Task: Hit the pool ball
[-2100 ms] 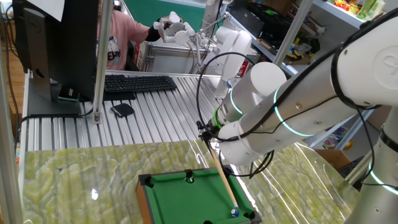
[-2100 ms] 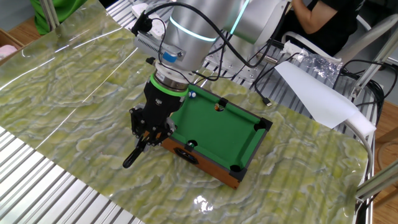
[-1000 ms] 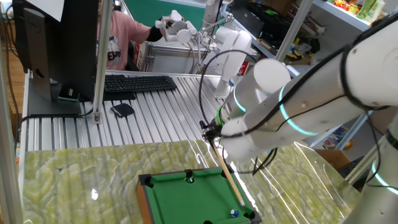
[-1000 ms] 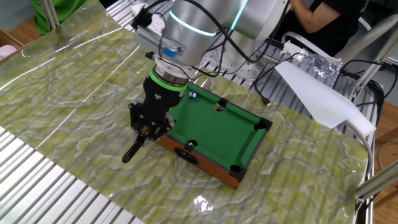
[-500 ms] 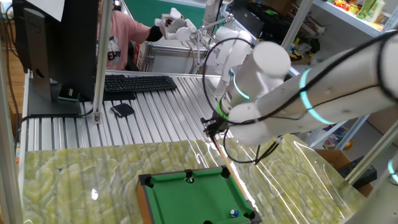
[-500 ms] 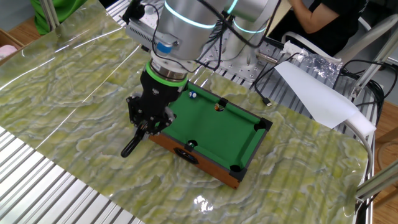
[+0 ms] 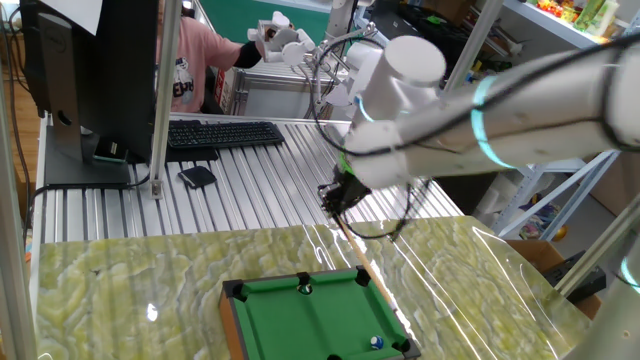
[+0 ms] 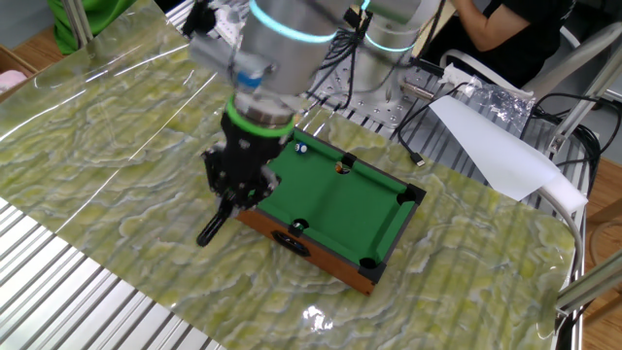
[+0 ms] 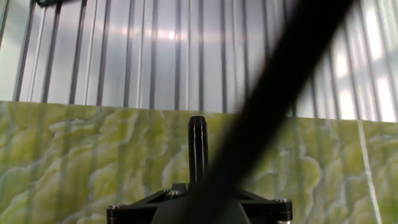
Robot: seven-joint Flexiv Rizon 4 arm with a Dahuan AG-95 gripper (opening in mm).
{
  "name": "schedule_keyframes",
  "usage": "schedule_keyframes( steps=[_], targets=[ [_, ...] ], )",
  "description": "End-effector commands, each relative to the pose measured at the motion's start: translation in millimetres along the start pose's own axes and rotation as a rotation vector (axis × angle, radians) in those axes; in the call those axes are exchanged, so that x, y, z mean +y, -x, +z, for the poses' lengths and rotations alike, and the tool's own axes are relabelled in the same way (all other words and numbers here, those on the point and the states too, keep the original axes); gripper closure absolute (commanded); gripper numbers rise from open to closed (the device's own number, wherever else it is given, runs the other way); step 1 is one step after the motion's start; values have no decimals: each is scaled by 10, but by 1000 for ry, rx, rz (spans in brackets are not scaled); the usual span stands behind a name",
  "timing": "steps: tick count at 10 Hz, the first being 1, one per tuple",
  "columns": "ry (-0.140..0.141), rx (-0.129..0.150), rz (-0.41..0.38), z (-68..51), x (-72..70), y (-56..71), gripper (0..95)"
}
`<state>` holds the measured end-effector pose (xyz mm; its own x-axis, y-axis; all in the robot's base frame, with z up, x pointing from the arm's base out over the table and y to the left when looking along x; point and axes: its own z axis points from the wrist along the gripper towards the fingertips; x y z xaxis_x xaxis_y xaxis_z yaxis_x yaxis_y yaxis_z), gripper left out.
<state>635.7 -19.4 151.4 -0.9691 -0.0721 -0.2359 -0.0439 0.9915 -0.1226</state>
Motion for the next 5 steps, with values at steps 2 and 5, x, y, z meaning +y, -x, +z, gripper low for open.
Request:
schedule_keyframes(
  steps=[2, 5],
  targets=[
    [-6, 13, 8, -66, -7, -30, 950],
    [-6, 36, 17, -73, 0, -31, 950]
  ],
)
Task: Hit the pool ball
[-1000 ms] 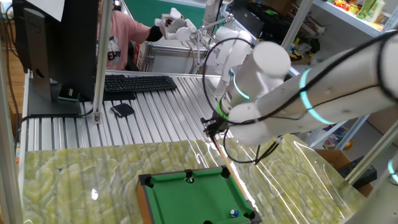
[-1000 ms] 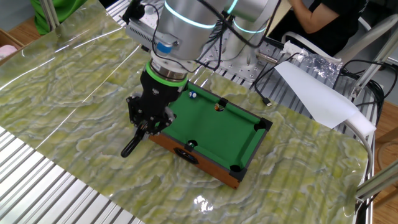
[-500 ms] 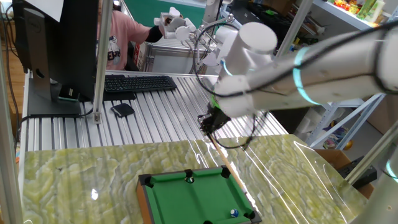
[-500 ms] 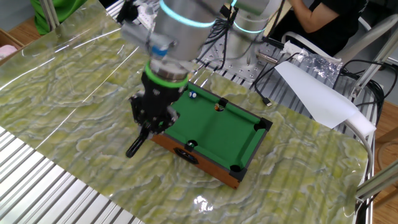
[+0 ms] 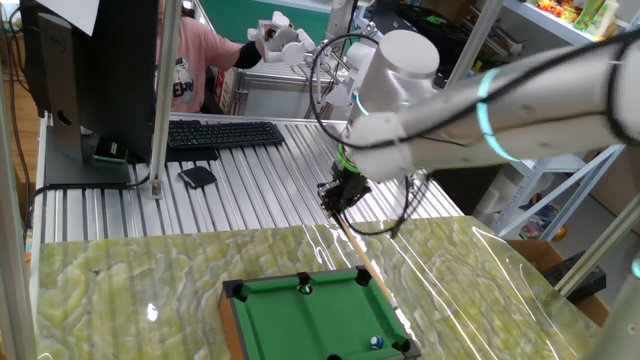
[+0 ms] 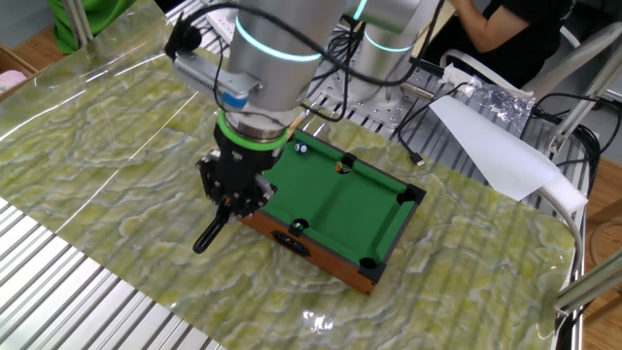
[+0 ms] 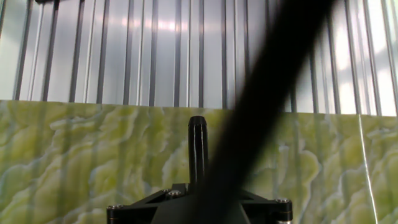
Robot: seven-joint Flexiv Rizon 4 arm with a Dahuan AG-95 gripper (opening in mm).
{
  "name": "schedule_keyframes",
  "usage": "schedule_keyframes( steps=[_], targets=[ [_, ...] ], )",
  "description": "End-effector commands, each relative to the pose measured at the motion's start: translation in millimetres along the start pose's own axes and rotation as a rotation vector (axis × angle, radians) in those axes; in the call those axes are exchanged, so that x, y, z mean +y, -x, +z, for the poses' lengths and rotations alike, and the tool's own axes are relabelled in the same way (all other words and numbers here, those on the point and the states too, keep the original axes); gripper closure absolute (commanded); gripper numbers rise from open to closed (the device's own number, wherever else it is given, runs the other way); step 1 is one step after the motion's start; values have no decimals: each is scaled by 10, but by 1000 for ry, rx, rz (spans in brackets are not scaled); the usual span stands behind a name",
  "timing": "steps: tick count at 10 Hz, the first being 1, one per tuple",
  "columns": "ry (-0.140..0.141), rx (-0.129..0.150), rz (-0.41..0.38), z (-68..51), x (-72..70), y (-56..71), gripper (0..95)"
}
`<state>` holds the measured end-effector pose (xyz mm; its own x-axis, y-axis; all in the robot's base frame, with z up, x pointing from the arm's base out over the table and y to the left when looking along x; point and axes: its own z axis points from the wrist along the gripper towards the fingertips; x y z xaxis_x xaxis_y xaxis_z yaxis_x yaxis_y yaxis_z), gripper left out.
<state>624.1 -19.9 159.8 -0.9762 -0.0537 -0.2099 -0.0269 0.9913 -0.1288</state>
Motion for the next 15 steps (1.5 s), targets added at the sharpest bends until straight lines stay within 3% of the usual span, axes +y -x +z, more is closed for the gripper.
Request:
schedule_keyframes(
  steps=[1, 9, 11, 15],
  targets=[
    [5, 12, 1, 32, 12, 62, 950],
    [7, 49, 22, -138, 230, 7, 950],
    [10, 52, 30, -180, 314, -64, 950],
    [13, 54, 73, -236, 493, -349, 950]
  ],
)
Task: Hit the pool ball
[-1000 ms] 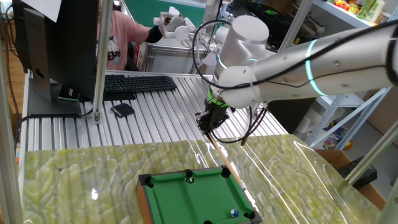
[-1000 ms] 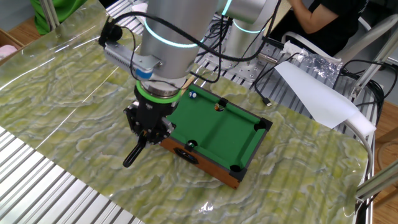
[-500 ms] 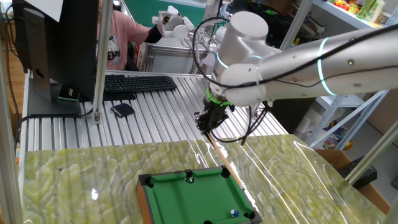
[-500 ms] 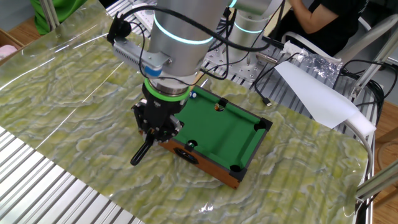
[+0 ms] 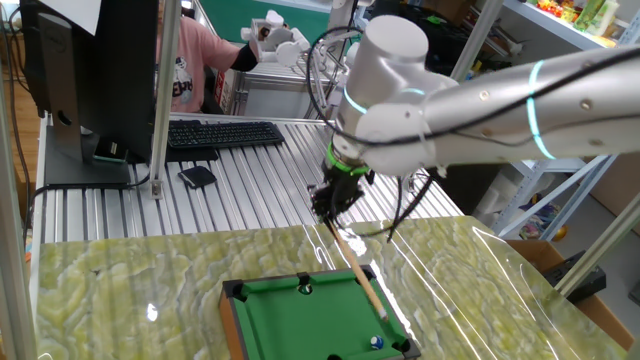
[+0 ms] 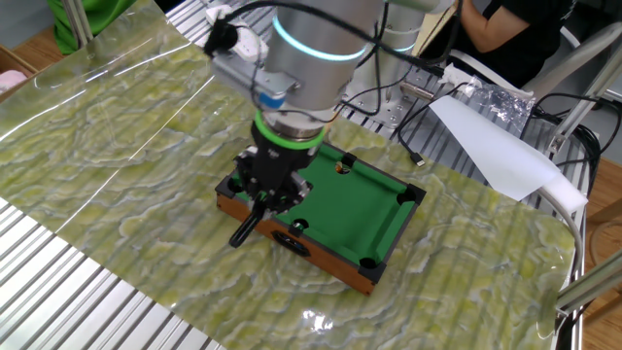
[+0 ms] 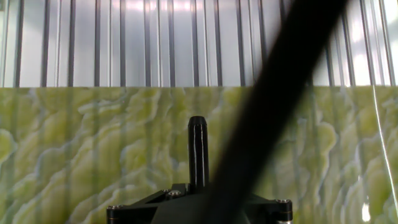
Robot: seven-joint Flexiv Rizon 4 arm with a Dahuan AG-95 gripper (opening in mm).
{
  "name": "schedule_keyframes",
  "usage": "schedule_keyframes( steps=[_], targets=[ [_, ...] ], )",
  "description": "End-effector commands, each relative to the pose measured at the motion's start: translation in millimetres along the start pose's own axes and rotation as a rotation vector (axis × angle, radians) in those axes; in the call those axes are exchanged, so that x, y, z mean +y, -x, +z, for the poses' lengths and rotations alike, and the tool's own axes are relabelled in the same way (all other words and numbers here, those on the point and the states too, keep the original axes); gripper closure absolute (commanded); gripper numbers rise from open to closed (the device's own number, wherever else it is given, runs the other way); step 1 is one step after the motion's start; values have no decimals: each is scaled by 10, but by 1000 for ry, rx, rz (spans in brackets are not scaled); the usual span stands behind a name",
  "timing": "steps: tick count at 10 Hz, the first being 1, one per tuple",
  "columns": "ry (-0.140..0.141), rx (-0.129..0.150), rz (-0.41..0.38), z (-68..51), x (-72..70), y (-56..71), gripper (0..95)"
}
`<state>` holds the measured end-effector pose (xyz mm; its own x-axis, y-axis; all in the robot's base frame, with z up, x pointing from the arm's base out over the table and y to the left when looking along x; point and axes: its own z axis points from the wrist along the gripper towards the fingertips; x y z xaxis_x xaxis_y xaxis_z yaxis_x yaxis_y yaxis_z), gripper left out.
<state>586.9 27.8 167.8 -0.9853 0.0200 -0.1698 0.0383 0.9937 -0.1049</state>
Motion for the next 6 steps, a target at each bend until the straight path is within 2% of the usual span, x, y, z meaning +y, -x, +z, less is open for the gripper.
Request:
schedule_keyframes(
  steps=[1, 3, 6],
  targets=[
    [2, 8, 8, -37, 42, -66, 950],
    [7, 15, 20, -60, 88, -174, 950],
    [12, 13, 30, 6, 104, -322, 950]
  ],
)
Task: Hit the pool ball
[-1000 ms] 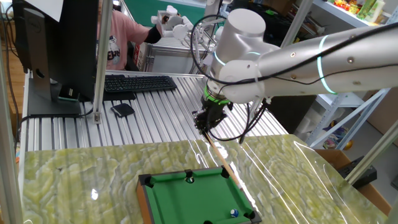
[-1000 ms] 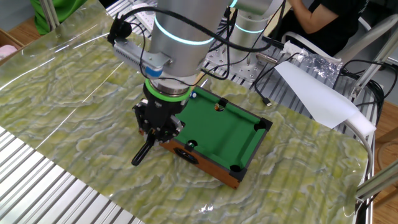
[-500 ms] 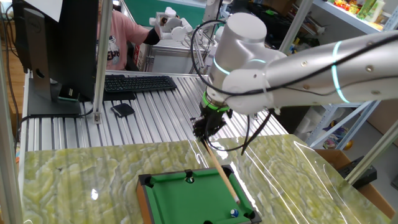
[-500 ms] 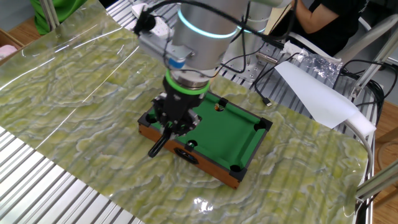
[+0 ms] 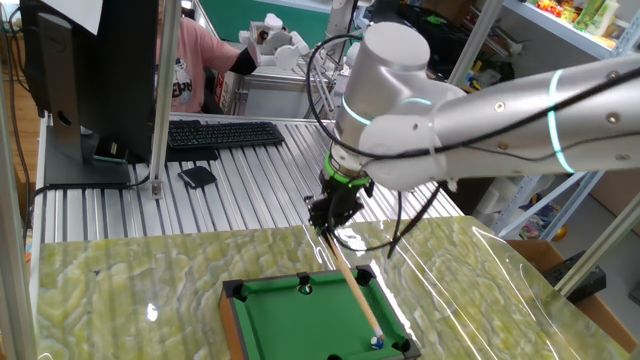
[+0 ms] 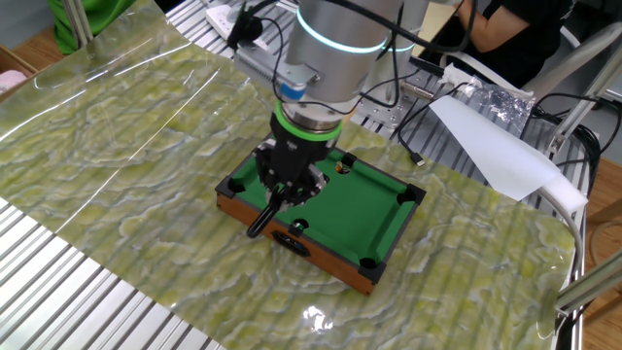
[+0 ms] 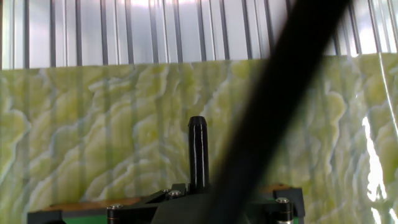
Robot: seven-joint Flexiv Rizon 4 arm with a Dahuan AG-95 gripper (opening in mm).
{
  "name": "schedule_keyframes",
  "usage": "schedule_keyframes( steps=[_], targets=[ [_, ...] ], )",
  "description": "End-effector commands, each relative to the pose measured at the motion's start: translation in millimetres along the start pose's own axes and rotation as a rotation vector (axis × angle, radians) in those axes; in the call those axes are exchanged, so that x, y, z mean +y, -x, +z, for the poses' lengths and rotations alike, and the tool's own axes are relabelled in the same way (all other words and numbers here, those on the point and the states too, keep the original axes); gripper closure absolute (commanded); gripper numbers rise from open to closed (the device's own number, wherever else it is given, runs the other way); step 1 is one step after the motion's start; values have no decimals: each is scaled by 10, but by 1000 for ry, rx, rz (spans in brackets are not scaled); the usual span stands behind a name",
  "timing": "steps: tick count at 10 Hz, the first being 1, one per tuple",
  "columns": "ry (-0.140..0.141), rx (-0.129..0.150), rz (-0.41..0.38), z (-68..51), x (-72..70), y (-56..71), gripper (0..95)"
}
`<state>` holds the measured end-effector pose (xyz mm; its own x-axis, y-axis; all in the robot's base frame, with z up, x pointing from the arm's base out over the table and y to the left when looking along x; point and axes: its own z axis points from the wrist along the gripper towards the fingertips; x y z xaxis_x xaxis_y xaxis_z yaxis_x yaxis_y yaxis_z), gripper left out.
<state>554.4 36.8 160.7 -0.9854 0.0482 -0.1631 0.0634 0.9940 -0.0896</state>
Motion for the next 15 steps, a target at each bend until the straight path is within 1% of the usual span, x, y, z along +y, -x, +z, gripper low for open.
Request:
schedule_keyframes(
  steps=[1, 4, 6, 8, 12, 15],
  targets=[
    [1, 4, 5, 14, 30, 9, 950],
    [1, 4, 12, 61, 57, -10, 950],
    [1, 2, 23, 147, 110, -29, 950],
    [1, -4, 34, 202, 141, -41, 950],
    [0, -47, 58, 336, 203, -73, 950],
    [1, -57, 70, 381, 223, -80, 950]
  ],
)
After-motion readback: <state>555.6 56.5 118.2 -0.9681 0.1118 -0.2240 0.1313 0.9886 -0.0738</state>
